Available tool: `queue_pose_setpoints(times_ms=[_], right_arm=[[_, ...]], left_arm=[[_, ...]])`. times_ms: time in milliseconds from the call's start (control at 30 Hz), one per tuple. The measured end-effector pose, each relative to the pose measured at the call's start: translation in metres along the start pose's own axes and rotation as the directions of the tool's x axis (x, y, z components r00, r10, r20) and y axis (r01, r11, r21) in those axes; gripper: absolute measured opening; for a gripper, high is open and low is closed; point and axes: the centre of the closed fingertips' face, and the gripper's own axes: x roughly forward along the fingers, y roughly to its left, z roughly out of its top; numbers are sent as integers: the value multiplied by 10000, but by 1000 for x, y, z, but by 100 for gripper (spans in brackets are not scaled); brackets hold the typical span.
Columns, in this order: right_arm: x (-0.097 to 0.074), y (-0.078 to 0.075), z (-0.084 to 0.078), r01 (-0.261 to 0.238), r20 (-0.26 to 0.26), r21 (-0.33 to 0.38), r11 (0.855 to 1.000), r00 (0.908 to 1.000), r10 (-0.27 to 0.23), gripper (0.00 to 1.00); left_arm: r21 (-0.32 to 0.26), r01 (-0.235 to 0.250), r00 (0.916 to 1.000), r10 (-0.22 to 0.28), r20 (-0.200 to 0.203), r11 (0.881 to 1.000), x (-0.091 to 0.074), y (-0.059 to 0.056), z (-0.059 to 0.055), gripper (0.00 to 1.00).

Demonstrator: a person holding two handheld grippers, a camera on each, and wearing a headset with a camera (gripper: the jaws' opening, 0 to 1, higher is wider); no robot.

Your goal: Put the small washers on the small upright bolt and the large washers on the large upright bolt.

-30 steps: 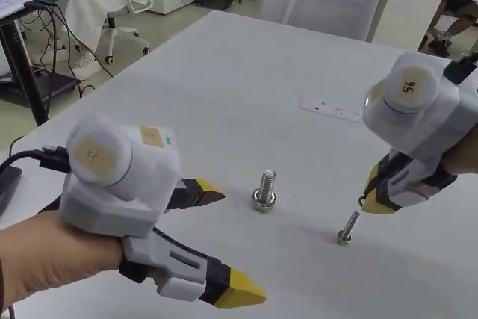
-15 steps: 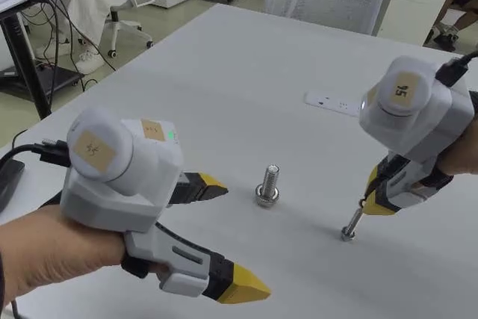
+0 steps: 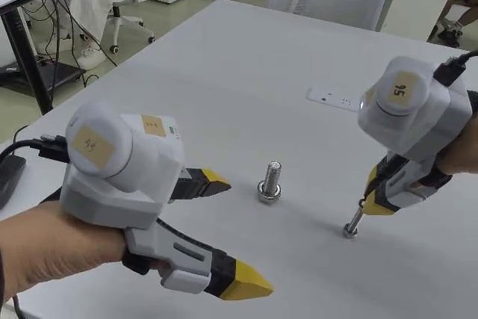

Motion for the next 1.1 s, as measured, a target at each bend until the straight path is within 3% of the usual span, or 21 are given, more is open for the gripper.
queue_pose_setpoints(times_ms=[667, 1100], right_arm=[[11, 3, 0, -178, -11, 68, 9998, 9998, 178, 14], [29, 6, -2, -340, -85, 179, 9993, 9994, 341, 14]], left_arm=[[-21, 2, 10000, -2, -49, 10000, 0, 1, -1, 82], [-41, 8, 9999, -8, -103, 10000, 0, 1, -3, 82]])
